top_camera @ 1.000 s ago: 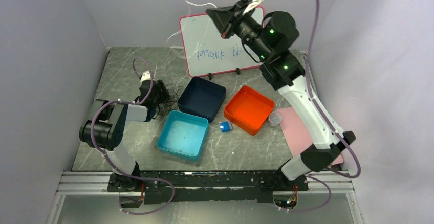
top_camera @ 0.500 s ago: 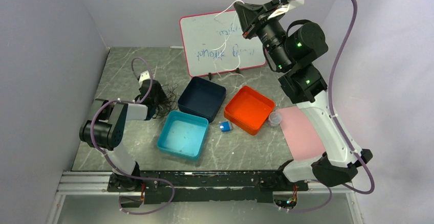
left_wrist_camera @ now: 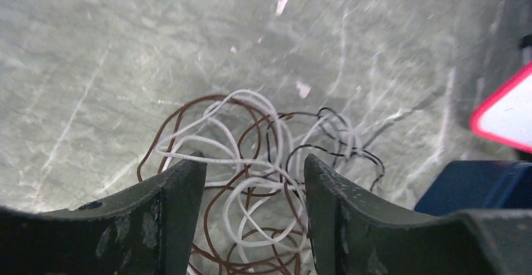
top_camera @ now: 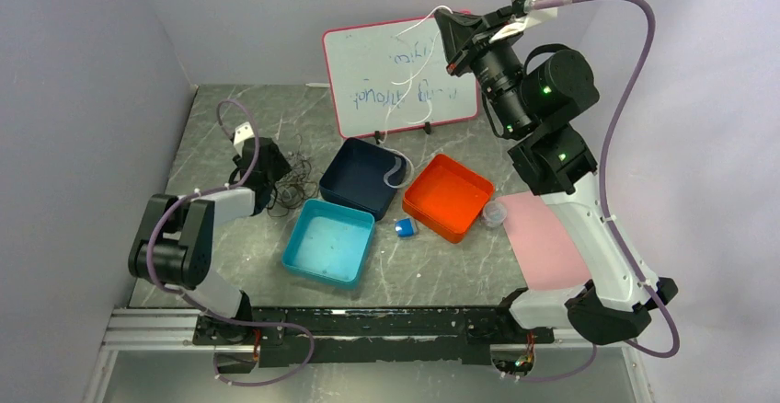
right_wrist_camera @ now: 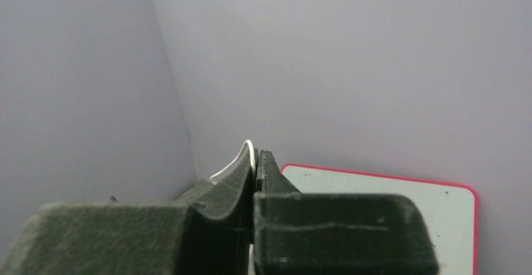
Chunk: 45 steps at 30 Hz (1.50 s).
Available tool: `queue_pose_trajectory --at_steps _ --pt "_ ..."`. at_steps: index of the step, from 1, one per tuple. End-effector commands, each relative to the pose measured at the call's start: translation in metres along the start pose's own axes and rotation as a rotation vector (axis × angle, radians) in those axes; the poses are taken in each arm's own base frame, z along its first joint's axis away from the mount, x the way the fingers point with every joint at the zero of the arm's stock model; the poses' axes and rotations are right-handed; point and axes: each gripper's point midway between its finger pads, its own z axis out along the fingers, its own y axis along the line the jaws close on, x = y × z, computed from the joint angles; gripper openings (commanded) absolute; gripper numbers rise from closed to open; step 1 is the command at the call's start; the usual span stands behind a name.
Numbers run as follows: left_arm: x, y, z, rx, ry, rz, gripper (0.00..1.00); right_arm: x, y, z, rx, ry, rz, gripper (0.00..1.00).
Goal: Untangle the cables
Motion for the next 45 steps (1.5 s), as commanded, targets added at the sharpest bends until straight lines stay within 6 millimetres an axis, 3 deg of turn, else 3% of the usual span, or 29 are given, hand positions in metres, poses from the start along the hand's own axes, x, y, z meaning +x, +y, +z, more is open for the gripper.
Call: queue_pose_trajectory --at_steps 1,8,17,22,27,36,45 --pt "-0.042 -0.012 -0.018 0.046 -0.102 -0.007 0.67 0.01 -0.005 -0.003 0.016 0.03 -0.017 0.0" --pt "-0.083 -0.029 -0.052 0.135 -0.202 -0.012 0.81 0.043 0.014 0.013 -0.075 0.103 0.018 0.0" --pt "-0.11 0.004 -0.068 -0.068 -0.077 -0.022 0.93 0.13 0.027 0.026 -0.125 0.258 0.096 0.0" --pt "-0.128 0.009 -0.079 -0.042 -0.08 -0.008 0.99 0.174 0.028 0.028 -0.127 0.336 0.118 0.0" --pt "-0.133 0.002 -0.09 0.062 -0.103 0.01 1.0 0.205 0.024 0.027 -0.111 0.39 0.119 0.0" --pt "-0.125 -0.006 -0.092 0.122 -0.057 0.071 0.97 0.239 0.022 0.025 -0.104 0.47 0.117 0.0" --pt "-0.113 -0.014 -0.093 0.179 -0.014 0.077 0.95 0.328 0.021 -0.003 -0.095 0.696 0.143 0.0"
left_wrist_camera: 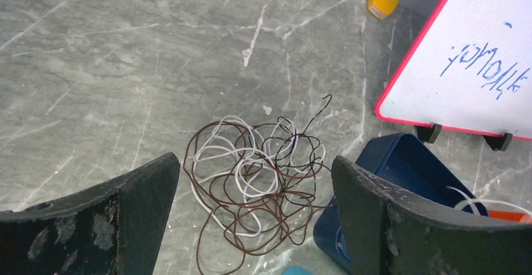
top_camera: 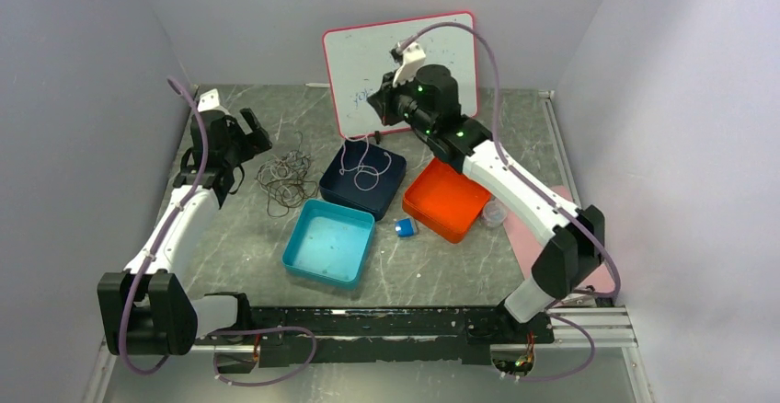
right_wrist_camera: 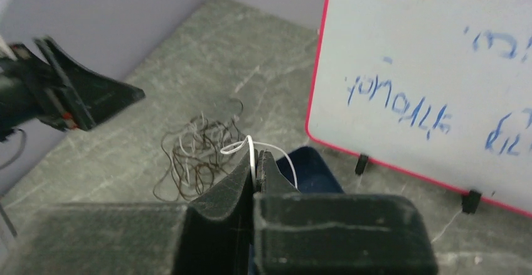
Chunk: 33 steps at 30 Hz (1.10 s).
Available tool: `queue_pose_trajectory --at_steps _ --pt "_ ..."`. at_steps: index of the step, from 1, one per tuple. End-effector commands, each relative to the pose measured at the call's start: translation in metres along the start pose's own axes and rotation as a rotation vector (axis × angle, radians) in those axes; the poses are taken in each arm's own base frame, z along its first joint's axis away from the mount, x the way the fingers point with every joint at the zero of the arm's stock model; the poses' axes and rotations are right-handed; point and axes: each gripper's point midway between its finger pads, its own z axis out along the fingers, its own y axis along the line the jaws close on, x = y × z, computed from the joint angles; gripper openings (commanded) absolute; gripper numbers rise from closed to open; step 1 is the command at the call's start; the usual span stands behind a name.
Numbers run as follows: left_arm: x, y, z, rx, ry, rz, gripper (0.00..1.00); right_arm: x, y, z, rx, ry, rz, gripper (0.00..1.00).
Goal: Untangle the cables
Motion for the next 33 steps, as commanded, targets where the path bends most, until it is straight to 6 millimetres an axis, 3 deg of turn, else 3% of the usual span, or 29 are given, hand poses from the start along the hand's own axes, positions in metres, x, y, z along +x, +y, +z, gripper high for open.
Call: queue_pose_trajectory --at_steps 1,20,28,33 --pt "0.009 -0.004 -0.002 0.044 0.035 0.016 0.95 0.056 -0.007 0.012 -0.002 0.146 0.034 0.0" --pt "0.02 -0.008 0.002 0.069 0.087 0.025 0.92 0.231 -0.053 0.036 0.169 0.582 0.021 0.0" --pt "0.024 -0.011 0.009 0.082 0.114 0.022 0.9 0.257 -0.059 0.028 0.205 0.662 -0.01 0.0" --pt "0.029 -0.011 0.011 0.082 0.141 0.025 0.9 0.262 -0.043 0.035 0.099 0.661 0.002 0.01"
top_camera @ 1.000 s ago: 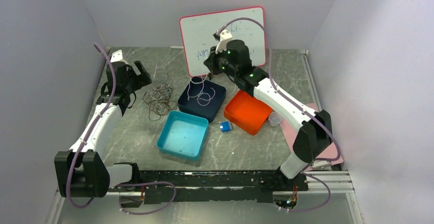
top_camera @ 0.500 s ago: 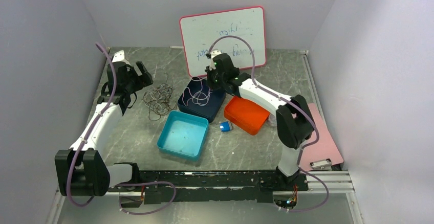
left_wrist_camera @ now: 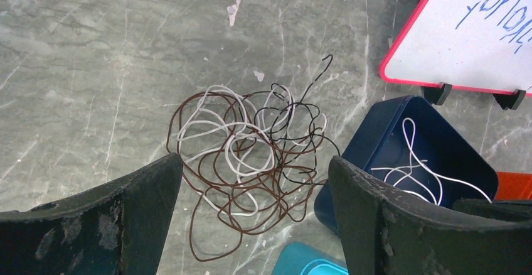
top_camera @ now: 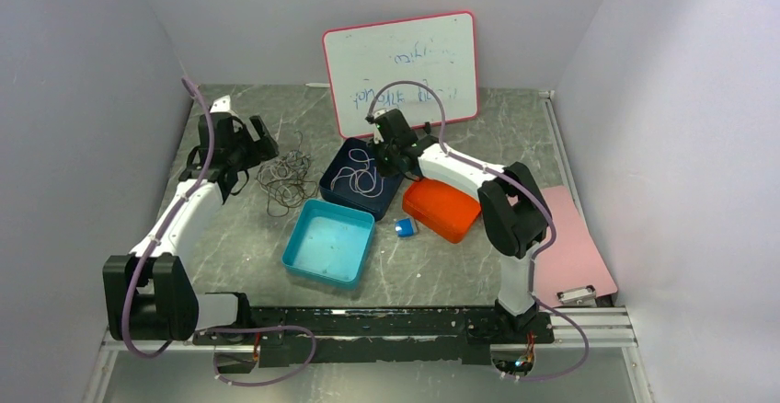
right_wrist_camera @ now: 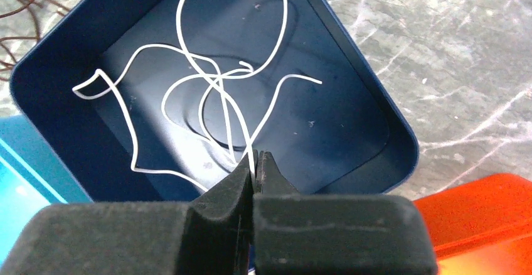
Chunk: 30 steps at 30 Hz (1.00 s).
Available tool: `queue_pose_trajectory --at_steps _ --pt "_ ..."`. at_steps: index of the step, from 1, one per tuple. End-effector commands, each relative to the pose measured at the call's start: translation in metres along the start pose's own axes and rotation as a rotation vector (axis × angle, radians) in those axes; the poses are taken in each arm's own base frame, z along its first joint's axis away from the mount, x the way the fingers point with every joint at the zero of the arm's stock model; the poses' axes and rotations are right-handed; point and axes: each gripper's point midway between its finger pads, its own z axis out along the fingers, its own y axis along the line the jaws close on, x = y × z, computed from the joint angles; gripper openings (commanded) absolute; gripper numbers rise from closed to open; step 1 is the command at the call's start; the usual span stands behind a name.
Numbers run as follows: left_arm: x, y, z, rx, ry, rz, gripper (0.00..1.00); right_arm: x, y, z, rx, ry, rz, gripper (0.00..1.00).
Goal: Untangle the cables
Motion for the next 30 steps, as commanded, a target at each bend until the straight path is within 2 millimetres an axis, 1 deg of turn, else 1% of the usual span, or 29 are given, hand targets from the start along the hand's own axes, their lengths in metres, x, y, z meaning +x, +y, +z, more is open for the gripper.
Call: queue_pose_trajectory --at_steps 1,4,6,7,9,11,13,15,18,20,22,23,24,27,30 --pt "-0.004 -0.006 0.001 0.03 0.017 0.009 0.9 -0.009 0.021 0.003 -0.105 -0.02 -0.037 0.01" --pt "-0.001 -0.007 0.002 0.036 0.031 0.008 0.9 -0.014 0.034 0.01 -0.179 -0.029 -0.041 0.03" --pt "0.001 -0.007 0.003 0.039 0.038 0.007 0.9 -0.019 0.037 0.014 -0.194 -0.037 -0.04 0.03" --pt "0.003 -0.007 0.003 0.041 0.044 0.007 0.9 -0.011 0.036 0.026 -0.188 -0.011 -0.037 0.03" --pt "0.004 -0.007 0.003 0.041 0.051 0.008 0.9 -0.01 0.032 0.035 -0.169 0.003 -0.037 0.03" --pt "0.006 -0.007 0.003 0.043 0.058 0.01 0.9 -0.008 0.028 0.041 -0.143 0.011 -0.035 0.03" --pt "0.008 -0.006 0.004 0.039 0.065 0.012 0.9 -0.007 0.023 0.043 -0.116 0.011 -0.037 0.05" --pt "0.009 -0.005 0.004 0.033 0.069 0.014 0.9 -0.012 0.02 0.036 -0.096 -0.009 -0.04 0.08" --pt "0.011 -0.003 0.006 0.025 0.08 0.014 0.91 -0.023 0.016 0.021 -0.073 -0.054 -0.041 0.19" --pt "0.012 -0.003 0.007 0.025 0.084 0.013 0.91 -0.039 0.015 0.002 -0.062 -0.107 -0.043 0.26" --pt "0.013 -0.005 0.008 0.034 0.091 0.013 0.91 -0.049 0.015 -0.012 -0.054 -0.141 -0.044 0.33" --pt "0.012 -0.006 0.009 0.037 0.093 0.012 0.91 -0.053 0.014 -0.018 -0.049 -0.157 -0.043 0.4" --pt "0.012 -0.006 0.009 0.041 0.096 0.012 0.91 -0.057 0.012 -0.024 -0.04 -0.17 -0.041 0.43" --pt "0.013 -0.009 0.011 0.051 0.109 0.012 0.88 -0.063 0.009 -0.038 -0.021 -0.2 -0.034 0.51" --pt "0.015 -0.009 0.013 0.049 0.128 0.01 0.86 -0.067 0.008 -0.05 -0.016 -0.235 -0.022 0.53"
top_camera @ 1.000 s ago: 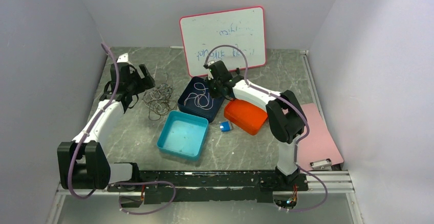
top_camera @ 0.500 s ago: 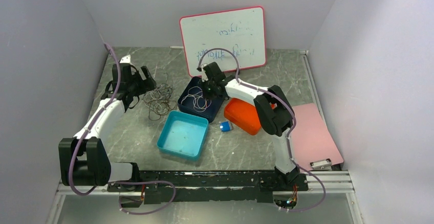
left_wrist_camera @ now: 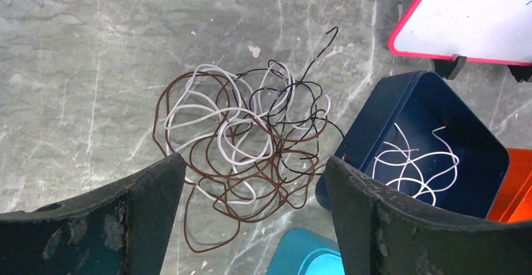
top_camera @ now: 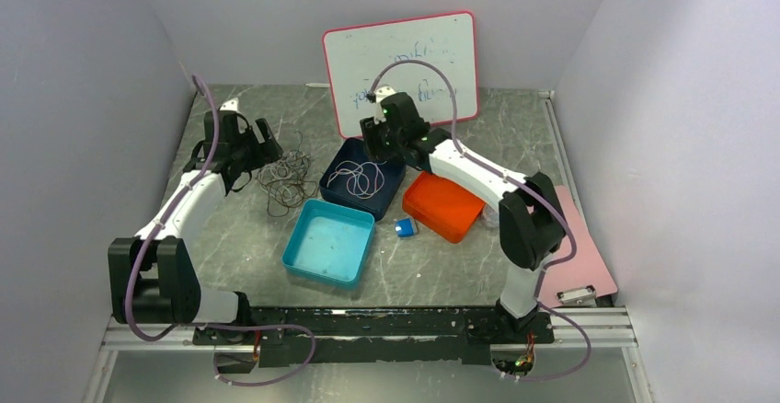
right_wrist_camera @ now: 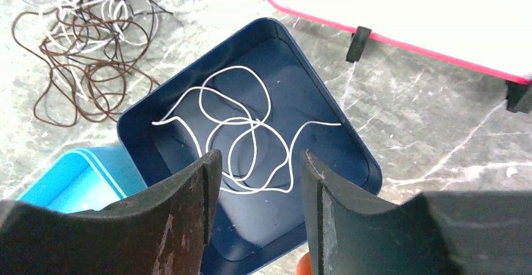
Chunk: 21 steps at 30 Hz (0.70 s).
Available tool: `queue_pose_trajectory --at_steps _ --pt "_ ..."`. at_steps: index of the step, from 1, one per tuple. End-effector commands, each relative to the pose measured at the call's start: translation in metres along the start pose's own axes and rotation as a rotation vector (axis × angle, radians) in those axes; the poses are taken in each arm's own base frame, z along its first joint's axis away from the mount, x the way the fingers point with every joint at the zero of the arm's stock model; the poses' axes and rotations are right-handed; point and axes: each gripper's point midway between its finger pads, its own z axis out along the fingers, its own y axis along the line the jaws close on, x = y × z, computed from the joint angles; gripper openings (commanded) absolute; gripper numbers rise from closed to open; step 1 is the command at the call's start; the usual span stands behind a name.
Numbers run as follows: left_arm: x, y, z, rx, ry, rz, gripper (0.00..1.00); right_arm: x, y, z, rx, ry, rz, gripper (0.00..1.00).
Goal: Untangle the cables
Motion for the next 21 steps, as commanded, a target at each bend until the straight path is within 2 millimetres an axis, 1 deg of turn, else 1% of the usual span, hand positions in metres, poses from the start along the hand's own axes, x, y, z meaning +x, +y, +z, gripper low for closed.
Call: queue_pose_trajectory --at_steps 1,3,6,9,12,16,21 --pt "-0.009 -0.009 0.0 0.035 0.015 0.007 0.86 -0.006 -0.006 -0.015 0.035 -0.054 0.016 0.53" --pt "-0.005 -0.008 0.0 0.028 0.038 0.006 0.84 -0.009 -0.005 -0.024 0.029 -0.089 0.032 0.53" --pt "0.0 0.002 0.001 -0.02 0.082 0.04 0.8 -0.012 -0.001 -0.029 0.005 -0.124 0.053 0.53" --pt "0.008 0.015 0.001 -0.091 0.12 0.039 0.74 -0.007 0.004 -0.029 -0.028 -0.114 0.059 0.53" --pt "0.015 0.023 0.003 -0.129 0.144 0.036 0.65 0.001 0.01 -0.028 -0.066 -0.094 0.058 0.52" --pt "0.022 0.03 0.012 -0.143 0.185 0.028 0.56 0.008 0.016 -0.029 -0.102 -0.08 0.062 0.5" --pt "0.026 0.028 0.029 -0.092 0.222 0.015 0.46 0.014 0.018 -0.032 -0.114 -0.07 0.059 0.49"
